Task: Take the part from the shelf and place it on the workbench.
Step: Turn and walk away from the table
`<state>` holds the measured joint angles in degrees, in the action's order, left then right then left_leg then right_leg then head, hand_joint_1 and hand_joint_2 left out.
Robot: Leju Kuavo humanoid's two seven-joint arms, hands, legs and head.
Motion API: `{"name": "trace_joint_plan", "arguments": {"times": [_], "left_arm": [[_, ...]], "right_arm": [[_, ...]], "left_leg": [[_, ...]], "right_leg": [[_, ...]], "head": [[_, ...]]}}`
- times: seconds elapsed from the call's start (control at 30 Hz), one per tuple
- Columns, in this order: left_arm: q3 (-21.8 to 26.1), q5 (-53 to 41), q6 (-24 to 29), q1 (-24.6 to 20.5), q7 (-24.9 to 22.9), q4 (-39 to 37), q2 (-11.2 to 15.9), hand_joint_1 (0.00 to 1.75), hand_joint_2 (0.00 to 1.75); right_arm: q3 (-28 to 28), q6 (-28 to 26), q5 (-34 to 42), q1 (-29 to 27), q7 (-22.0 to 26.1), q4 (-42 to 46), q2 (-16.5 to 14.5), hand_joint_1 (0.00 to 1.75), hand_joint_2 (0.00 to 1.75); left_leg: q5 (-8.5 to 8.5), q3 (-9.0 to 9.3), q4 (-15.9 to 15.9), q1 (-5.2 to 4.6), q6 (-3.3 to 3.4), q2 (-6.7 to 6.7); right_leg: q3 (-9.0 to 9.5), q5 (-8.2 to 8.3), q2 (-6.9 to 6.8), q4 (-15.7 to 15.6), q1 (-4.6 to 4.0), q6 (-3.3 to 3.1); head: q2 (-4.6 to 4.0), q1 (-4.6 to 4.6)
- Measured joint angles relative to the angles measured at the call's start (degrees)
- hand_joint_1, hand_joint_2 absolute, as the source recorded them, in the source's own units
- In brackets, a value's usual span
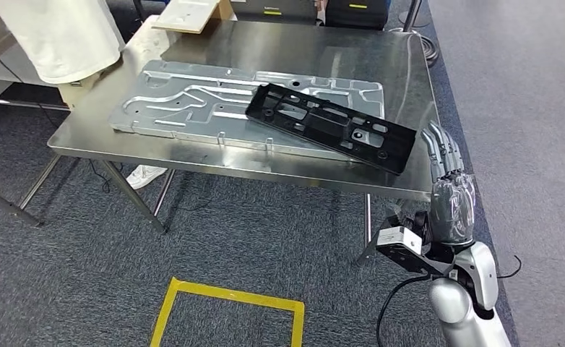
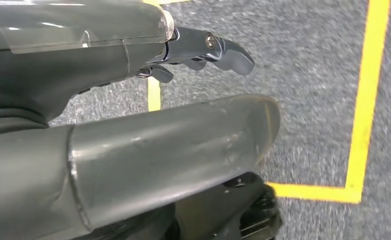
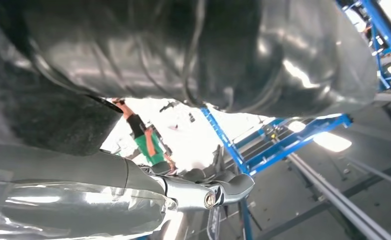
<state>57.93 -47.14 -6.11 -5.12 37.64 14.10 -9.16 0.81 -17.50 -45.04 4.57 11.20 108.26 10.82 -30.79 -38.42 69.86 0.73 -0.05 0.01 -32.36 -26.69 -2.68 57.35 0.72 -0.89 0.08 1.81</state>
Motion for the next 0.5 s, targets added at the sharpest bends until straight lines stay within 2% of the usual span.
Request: {"name": "trace_joint_plan", "arguments": {"times": [0.07,0.1,0.13,0.2,0.23,0.27,0.33,0.4,0.43,0.5], "left_arm": [[0.02,0.06,0.09,-0.07,0.00,0.00,0.08,0.00,0.00],[0.02,0.10,0.13,-0.14,0.00,0.00,0.10,0.00,0.00],[0.02,0.14,0.15,-0.16,-0.01,0.00,0.11,0.00,0.00],[0.03,0.19,0.15,-0.07,-0.02,0.00,0.11,0.00,0.00],[0.03,0.19,0.15,0.00,-0.02,0.00,0.09,0.00,0.00],[0.04,0.19,0.15,0.02,-0.02,0.00,0.08,0.00,0.00],[0.06,0.19,0.19,-0.07,-0.02,0.00,0.06,0.00,0.00],[0.09,0.21,0.26,-0.15,-0.03,0.00,0.07,0.00,0.00],[0.10,0.22,0.28,-0.13,-0.05,0.00,0.07,0.00,0.00],[0.13,0.26,0.30,-0.06,-0.08,0.00,0.07,0.00,0.00]], "right_arm": [[0.00,-0.01,-0.10,-0.01,-0.04,-0.03,0.00,0.00,0.00],[0.01,-0.02,-0.19,0.00,-0.05,-0.04,-0.01,0.00,0.00],[0.03,-0.02,-0.29,-0.01,-0.05,-0.04,-0.01,0.00,0.00],[0.09,-0.03,-0.42,0.00,-0.07,-0.05,-0.02,0.00,0.00],[0.12,-0.03,-0.46,0.01,-0.07,-0.05,-0.02,0.00,0.00],[0.13,-0.04,-0.48,0.02,-0.07,-0.06,-0.02,0.00,0.00],[0.16,-0.04,-0.56,-0.05,-0.07,-0.12,-0.02,0.00,0.00],[0.20,-0.05,-0.66,-0.34,-0.09,-0.29,-0.03,0.00,0.00],[0.21,-0.05,-0.70,-0.51,-0.09,-0.40,-0.04,0.00,0.00],[0.23,-0.05,-0.78,-0.69,-0.10,-0.51,-0.04,0.00,0.00]], "left_leg": [[3.08,4.12,-8.19,-0.16,0.33,1.58],[3.81,5.45,-10.84,-0.31,0.62,2.11],[3.92,5.96,-12.01,-0.46,0.92,2.33],[4.13,5.85,-12.11,-0.59,1.57,1.43],[4.34,5.85,-12.29,-0.49,1.91,1.00],[4.57,5.85,-12.48,-0.37,2.29,0.63],[4.99,5.75,-12.74,-0.13,2.87,-0.07],[5.15,5.44,-12.68,-0.16,3.10,-0.94],[5.19,5.34,-12.63,-0.18,3.12,-1.47],[5.22,5.27,-12.53,-0.19,3.11,-2.24]], "right_leg": [[0.07,-0.30,-0.91,0.36,-0.10,0.39],[0.08,-0.41,-1.28,0.51,-0.22,0.65],[0.09,-0.47,-1.64,0.60,-0.36,0.90],[0.16,-0.46,-2.31,0.57,-0.43,1.43],[0.17,-0.71,-2.12,0.79,-0.30,1.75],[-0.15,-1.55,-1.36,1.70,-0.16,2.05],[-2.39,-5.02,0.99,6.98,0.14,2.51],[-5.81,-8.41,2.15,14.33,0.21,2.74],[-6.75,-8.75,2.27,16.32,0.22,2.80],[-7.04,-7.98,2.33,16.92,0.24,2.81]], "head": [[-0.01,-0.01],[-0.01,-0.01],[-0.01,-0.02],[-0.01,-0.02],[-0.01,-0.03],[-0.01,-0.02],[-0.02,-0.04],[-0.01,-0.04],[-0.01,-0.04],[-0.01,-0.04]]}}
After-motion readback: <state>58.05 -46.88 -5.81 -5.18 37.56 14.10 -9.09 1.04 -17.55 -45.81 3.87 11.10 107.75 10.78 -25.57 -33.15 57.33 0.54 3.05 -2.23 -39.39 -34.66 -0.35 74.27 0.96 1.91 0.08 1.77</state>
